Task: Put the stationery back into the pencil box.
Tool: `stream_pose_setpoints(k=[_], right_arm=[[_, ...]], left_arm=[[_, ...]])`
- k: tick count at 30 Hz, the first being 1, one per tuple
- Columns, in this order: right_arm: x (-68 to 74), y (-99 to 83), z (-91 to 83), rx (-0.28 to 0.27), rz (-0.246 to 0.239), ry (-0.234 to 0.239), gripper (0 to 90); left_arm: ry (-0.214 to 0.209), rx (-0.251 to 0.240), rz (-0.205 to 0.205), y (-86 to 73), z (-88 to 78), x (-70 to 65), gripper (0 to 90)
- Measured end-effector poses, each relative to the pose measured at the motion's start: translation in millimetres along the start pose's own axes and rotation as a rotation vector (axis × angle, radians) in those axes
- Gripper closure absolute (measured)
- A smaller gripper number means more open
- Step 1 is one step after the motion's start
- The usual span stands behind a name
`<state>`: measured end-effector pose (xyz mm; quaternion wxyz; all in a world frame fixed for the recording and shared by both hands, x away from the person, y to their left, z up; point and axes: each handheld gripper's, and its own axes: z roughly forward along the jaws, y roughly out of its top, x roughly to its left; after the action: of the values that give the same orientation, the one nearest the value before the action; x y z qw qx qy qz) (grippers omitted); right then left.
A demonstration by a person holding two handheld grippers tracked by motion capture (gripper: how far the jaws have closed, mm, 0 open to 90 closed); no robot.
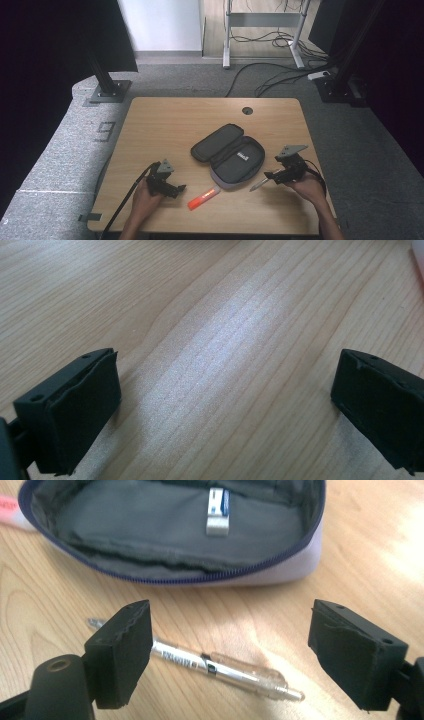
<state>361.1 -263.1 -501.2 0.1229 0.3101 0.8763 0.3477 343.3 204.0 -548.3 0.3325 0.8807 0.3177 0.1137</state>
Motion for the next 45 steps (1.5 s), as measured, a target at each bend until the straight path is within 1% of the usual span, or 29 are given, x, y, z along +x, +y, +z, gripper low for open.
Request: stream_pose_setpoints(k=[6,8,10,15,19,21,22,25,28,32,33,37,45], right_arm=[[-4.1,-13.7,8.7,0.021,0.002,0.042,20.5],[-5.0,-17.2,12.1,0.022,0.002,0.046,20.4],[-5.5,-18.9,14.8,0.029,0.004,0.063,20.5],[-4.0,-19.7,22.1,0.033,-0.008,0.079,20.5],[0.0,-20.1,28.9,0.053,-0.027,0.103,24.0],[2.2,-21.2,31.1,0.064,-0.042,0.119,27.4],[2.9,-21.8,30.9,0.054,-0.047,0.118,29.9],[4.5,-23.0,28.8,0.046,-0.062,0.143,38.1],[6.7,-25.1,26.5,0.043,-0.065,0.163,46.3],[11.9,-27.5,22.4,0.053,-0.088,0.166,55.3],[13.3,-28.0,21.6,0.056,-0.095,0.165,56.4],[16.2,-29.6,17.7,0.075,-0.107,0.173,64.0],[18.3,-35.4,10.9,0.091,-0.077,0.2,72.6]], left_arm=[[0.0,0.0,0.0,0.0,0.0,0.0,0.0],[0.0,0.0,0.0,0.0,0.0,0.0,0.0],[0.0,0.0,0.0,0.0,0.0,0.0,0.0],[0.0,0.0,0.0,0.0,0.0,0.0,0.0],[0.0,0.0,0.0,0.0,0.0,0.0,0.0],[0.0,0.0,0.0,0.0,0.0,0.0,0.0],[0.0,0.0,0.0,0.0,0.0,0.0,0.0],[0.0,0.0,0.0,0.0,0.0,0.0,0.0],[0.0,0.0,0.0,0.0,0.0,0.0,0.0],[0.0,0.0,0.0,0.0,0.0,-0.1,0.0],[0.0,-0.001,0.0,0.0,0.0,-0.1,0.0],[0.0,0.0,0.0,0.0,0.0,-0.1,0.0],[0.0,0.0,0.0,0.0,0.0,-0.1,0.0]])
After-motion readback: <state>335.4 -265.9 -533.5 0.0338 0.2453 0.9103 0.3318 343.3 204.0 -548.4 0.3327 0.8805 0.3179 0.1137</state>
